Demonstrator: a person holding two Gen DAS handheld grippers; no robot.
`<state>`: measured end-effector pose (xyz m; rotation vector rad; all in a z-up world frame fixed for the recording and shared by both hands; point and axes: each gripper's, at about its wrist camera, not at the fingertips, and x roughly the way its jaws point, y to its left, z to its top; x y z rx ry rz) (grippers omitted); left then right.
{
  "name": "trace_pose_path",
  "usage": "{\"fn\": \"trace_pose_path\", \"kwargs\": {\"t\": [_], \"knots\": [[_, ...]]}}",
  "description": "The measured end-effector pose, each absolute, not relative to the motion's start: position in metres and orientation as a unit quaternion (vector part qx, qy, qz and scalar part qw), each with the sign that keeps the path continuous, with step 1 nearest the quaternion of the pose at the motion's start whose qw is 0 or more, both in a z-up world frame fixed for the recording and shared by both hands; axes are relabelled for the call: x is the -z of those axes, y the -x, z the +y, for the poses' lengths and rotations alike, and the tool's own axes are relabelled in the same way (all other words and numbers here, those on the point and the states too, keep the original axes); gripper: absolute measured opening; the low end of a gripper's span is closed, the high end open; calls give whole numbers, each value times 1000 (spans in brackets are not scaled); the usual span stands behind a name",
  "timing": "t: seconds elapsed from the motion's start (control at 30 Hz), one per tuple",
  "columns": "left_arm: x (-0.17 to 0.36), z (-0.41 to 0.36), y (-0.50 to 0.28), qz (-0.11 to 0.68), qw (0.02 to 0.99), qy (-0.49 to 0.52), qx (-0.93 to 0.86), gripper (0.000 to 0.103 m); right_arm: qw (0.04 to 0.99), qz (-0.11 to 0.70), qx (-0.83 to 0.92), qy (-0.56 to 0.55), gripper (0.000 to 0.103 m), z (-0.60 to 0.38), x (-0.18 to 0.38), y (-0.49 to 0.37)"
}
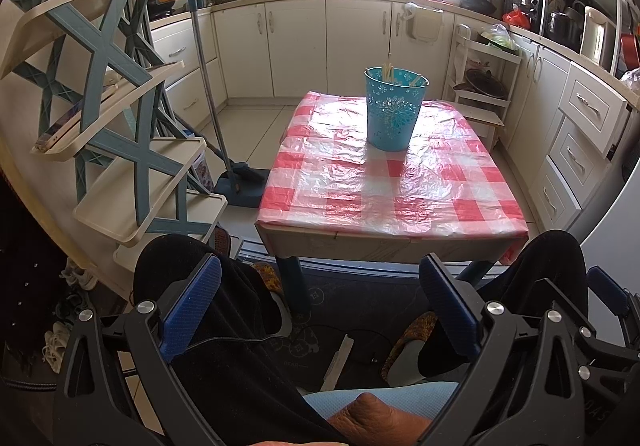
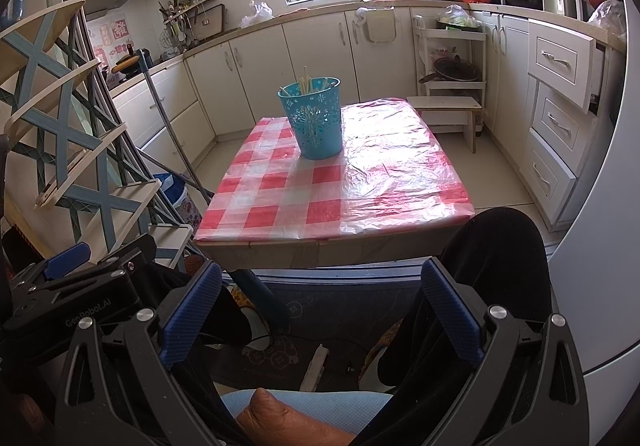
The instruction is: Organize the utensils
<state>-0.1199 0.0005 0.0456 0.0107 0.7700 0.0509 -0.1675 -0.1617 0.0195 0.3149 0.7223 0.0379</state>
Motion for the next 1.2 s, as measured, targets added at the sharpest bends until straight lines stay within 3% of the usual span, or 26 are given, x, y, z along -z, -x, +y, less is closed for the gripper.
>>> {"fn": "trace_pose_path", "kwargs": {"t": [1.2], "knots": [[-45, -1, 119, 375, 927, -6, -24, 95, 922, 355, -18, -152, 96, -158, -16, 167]]}}
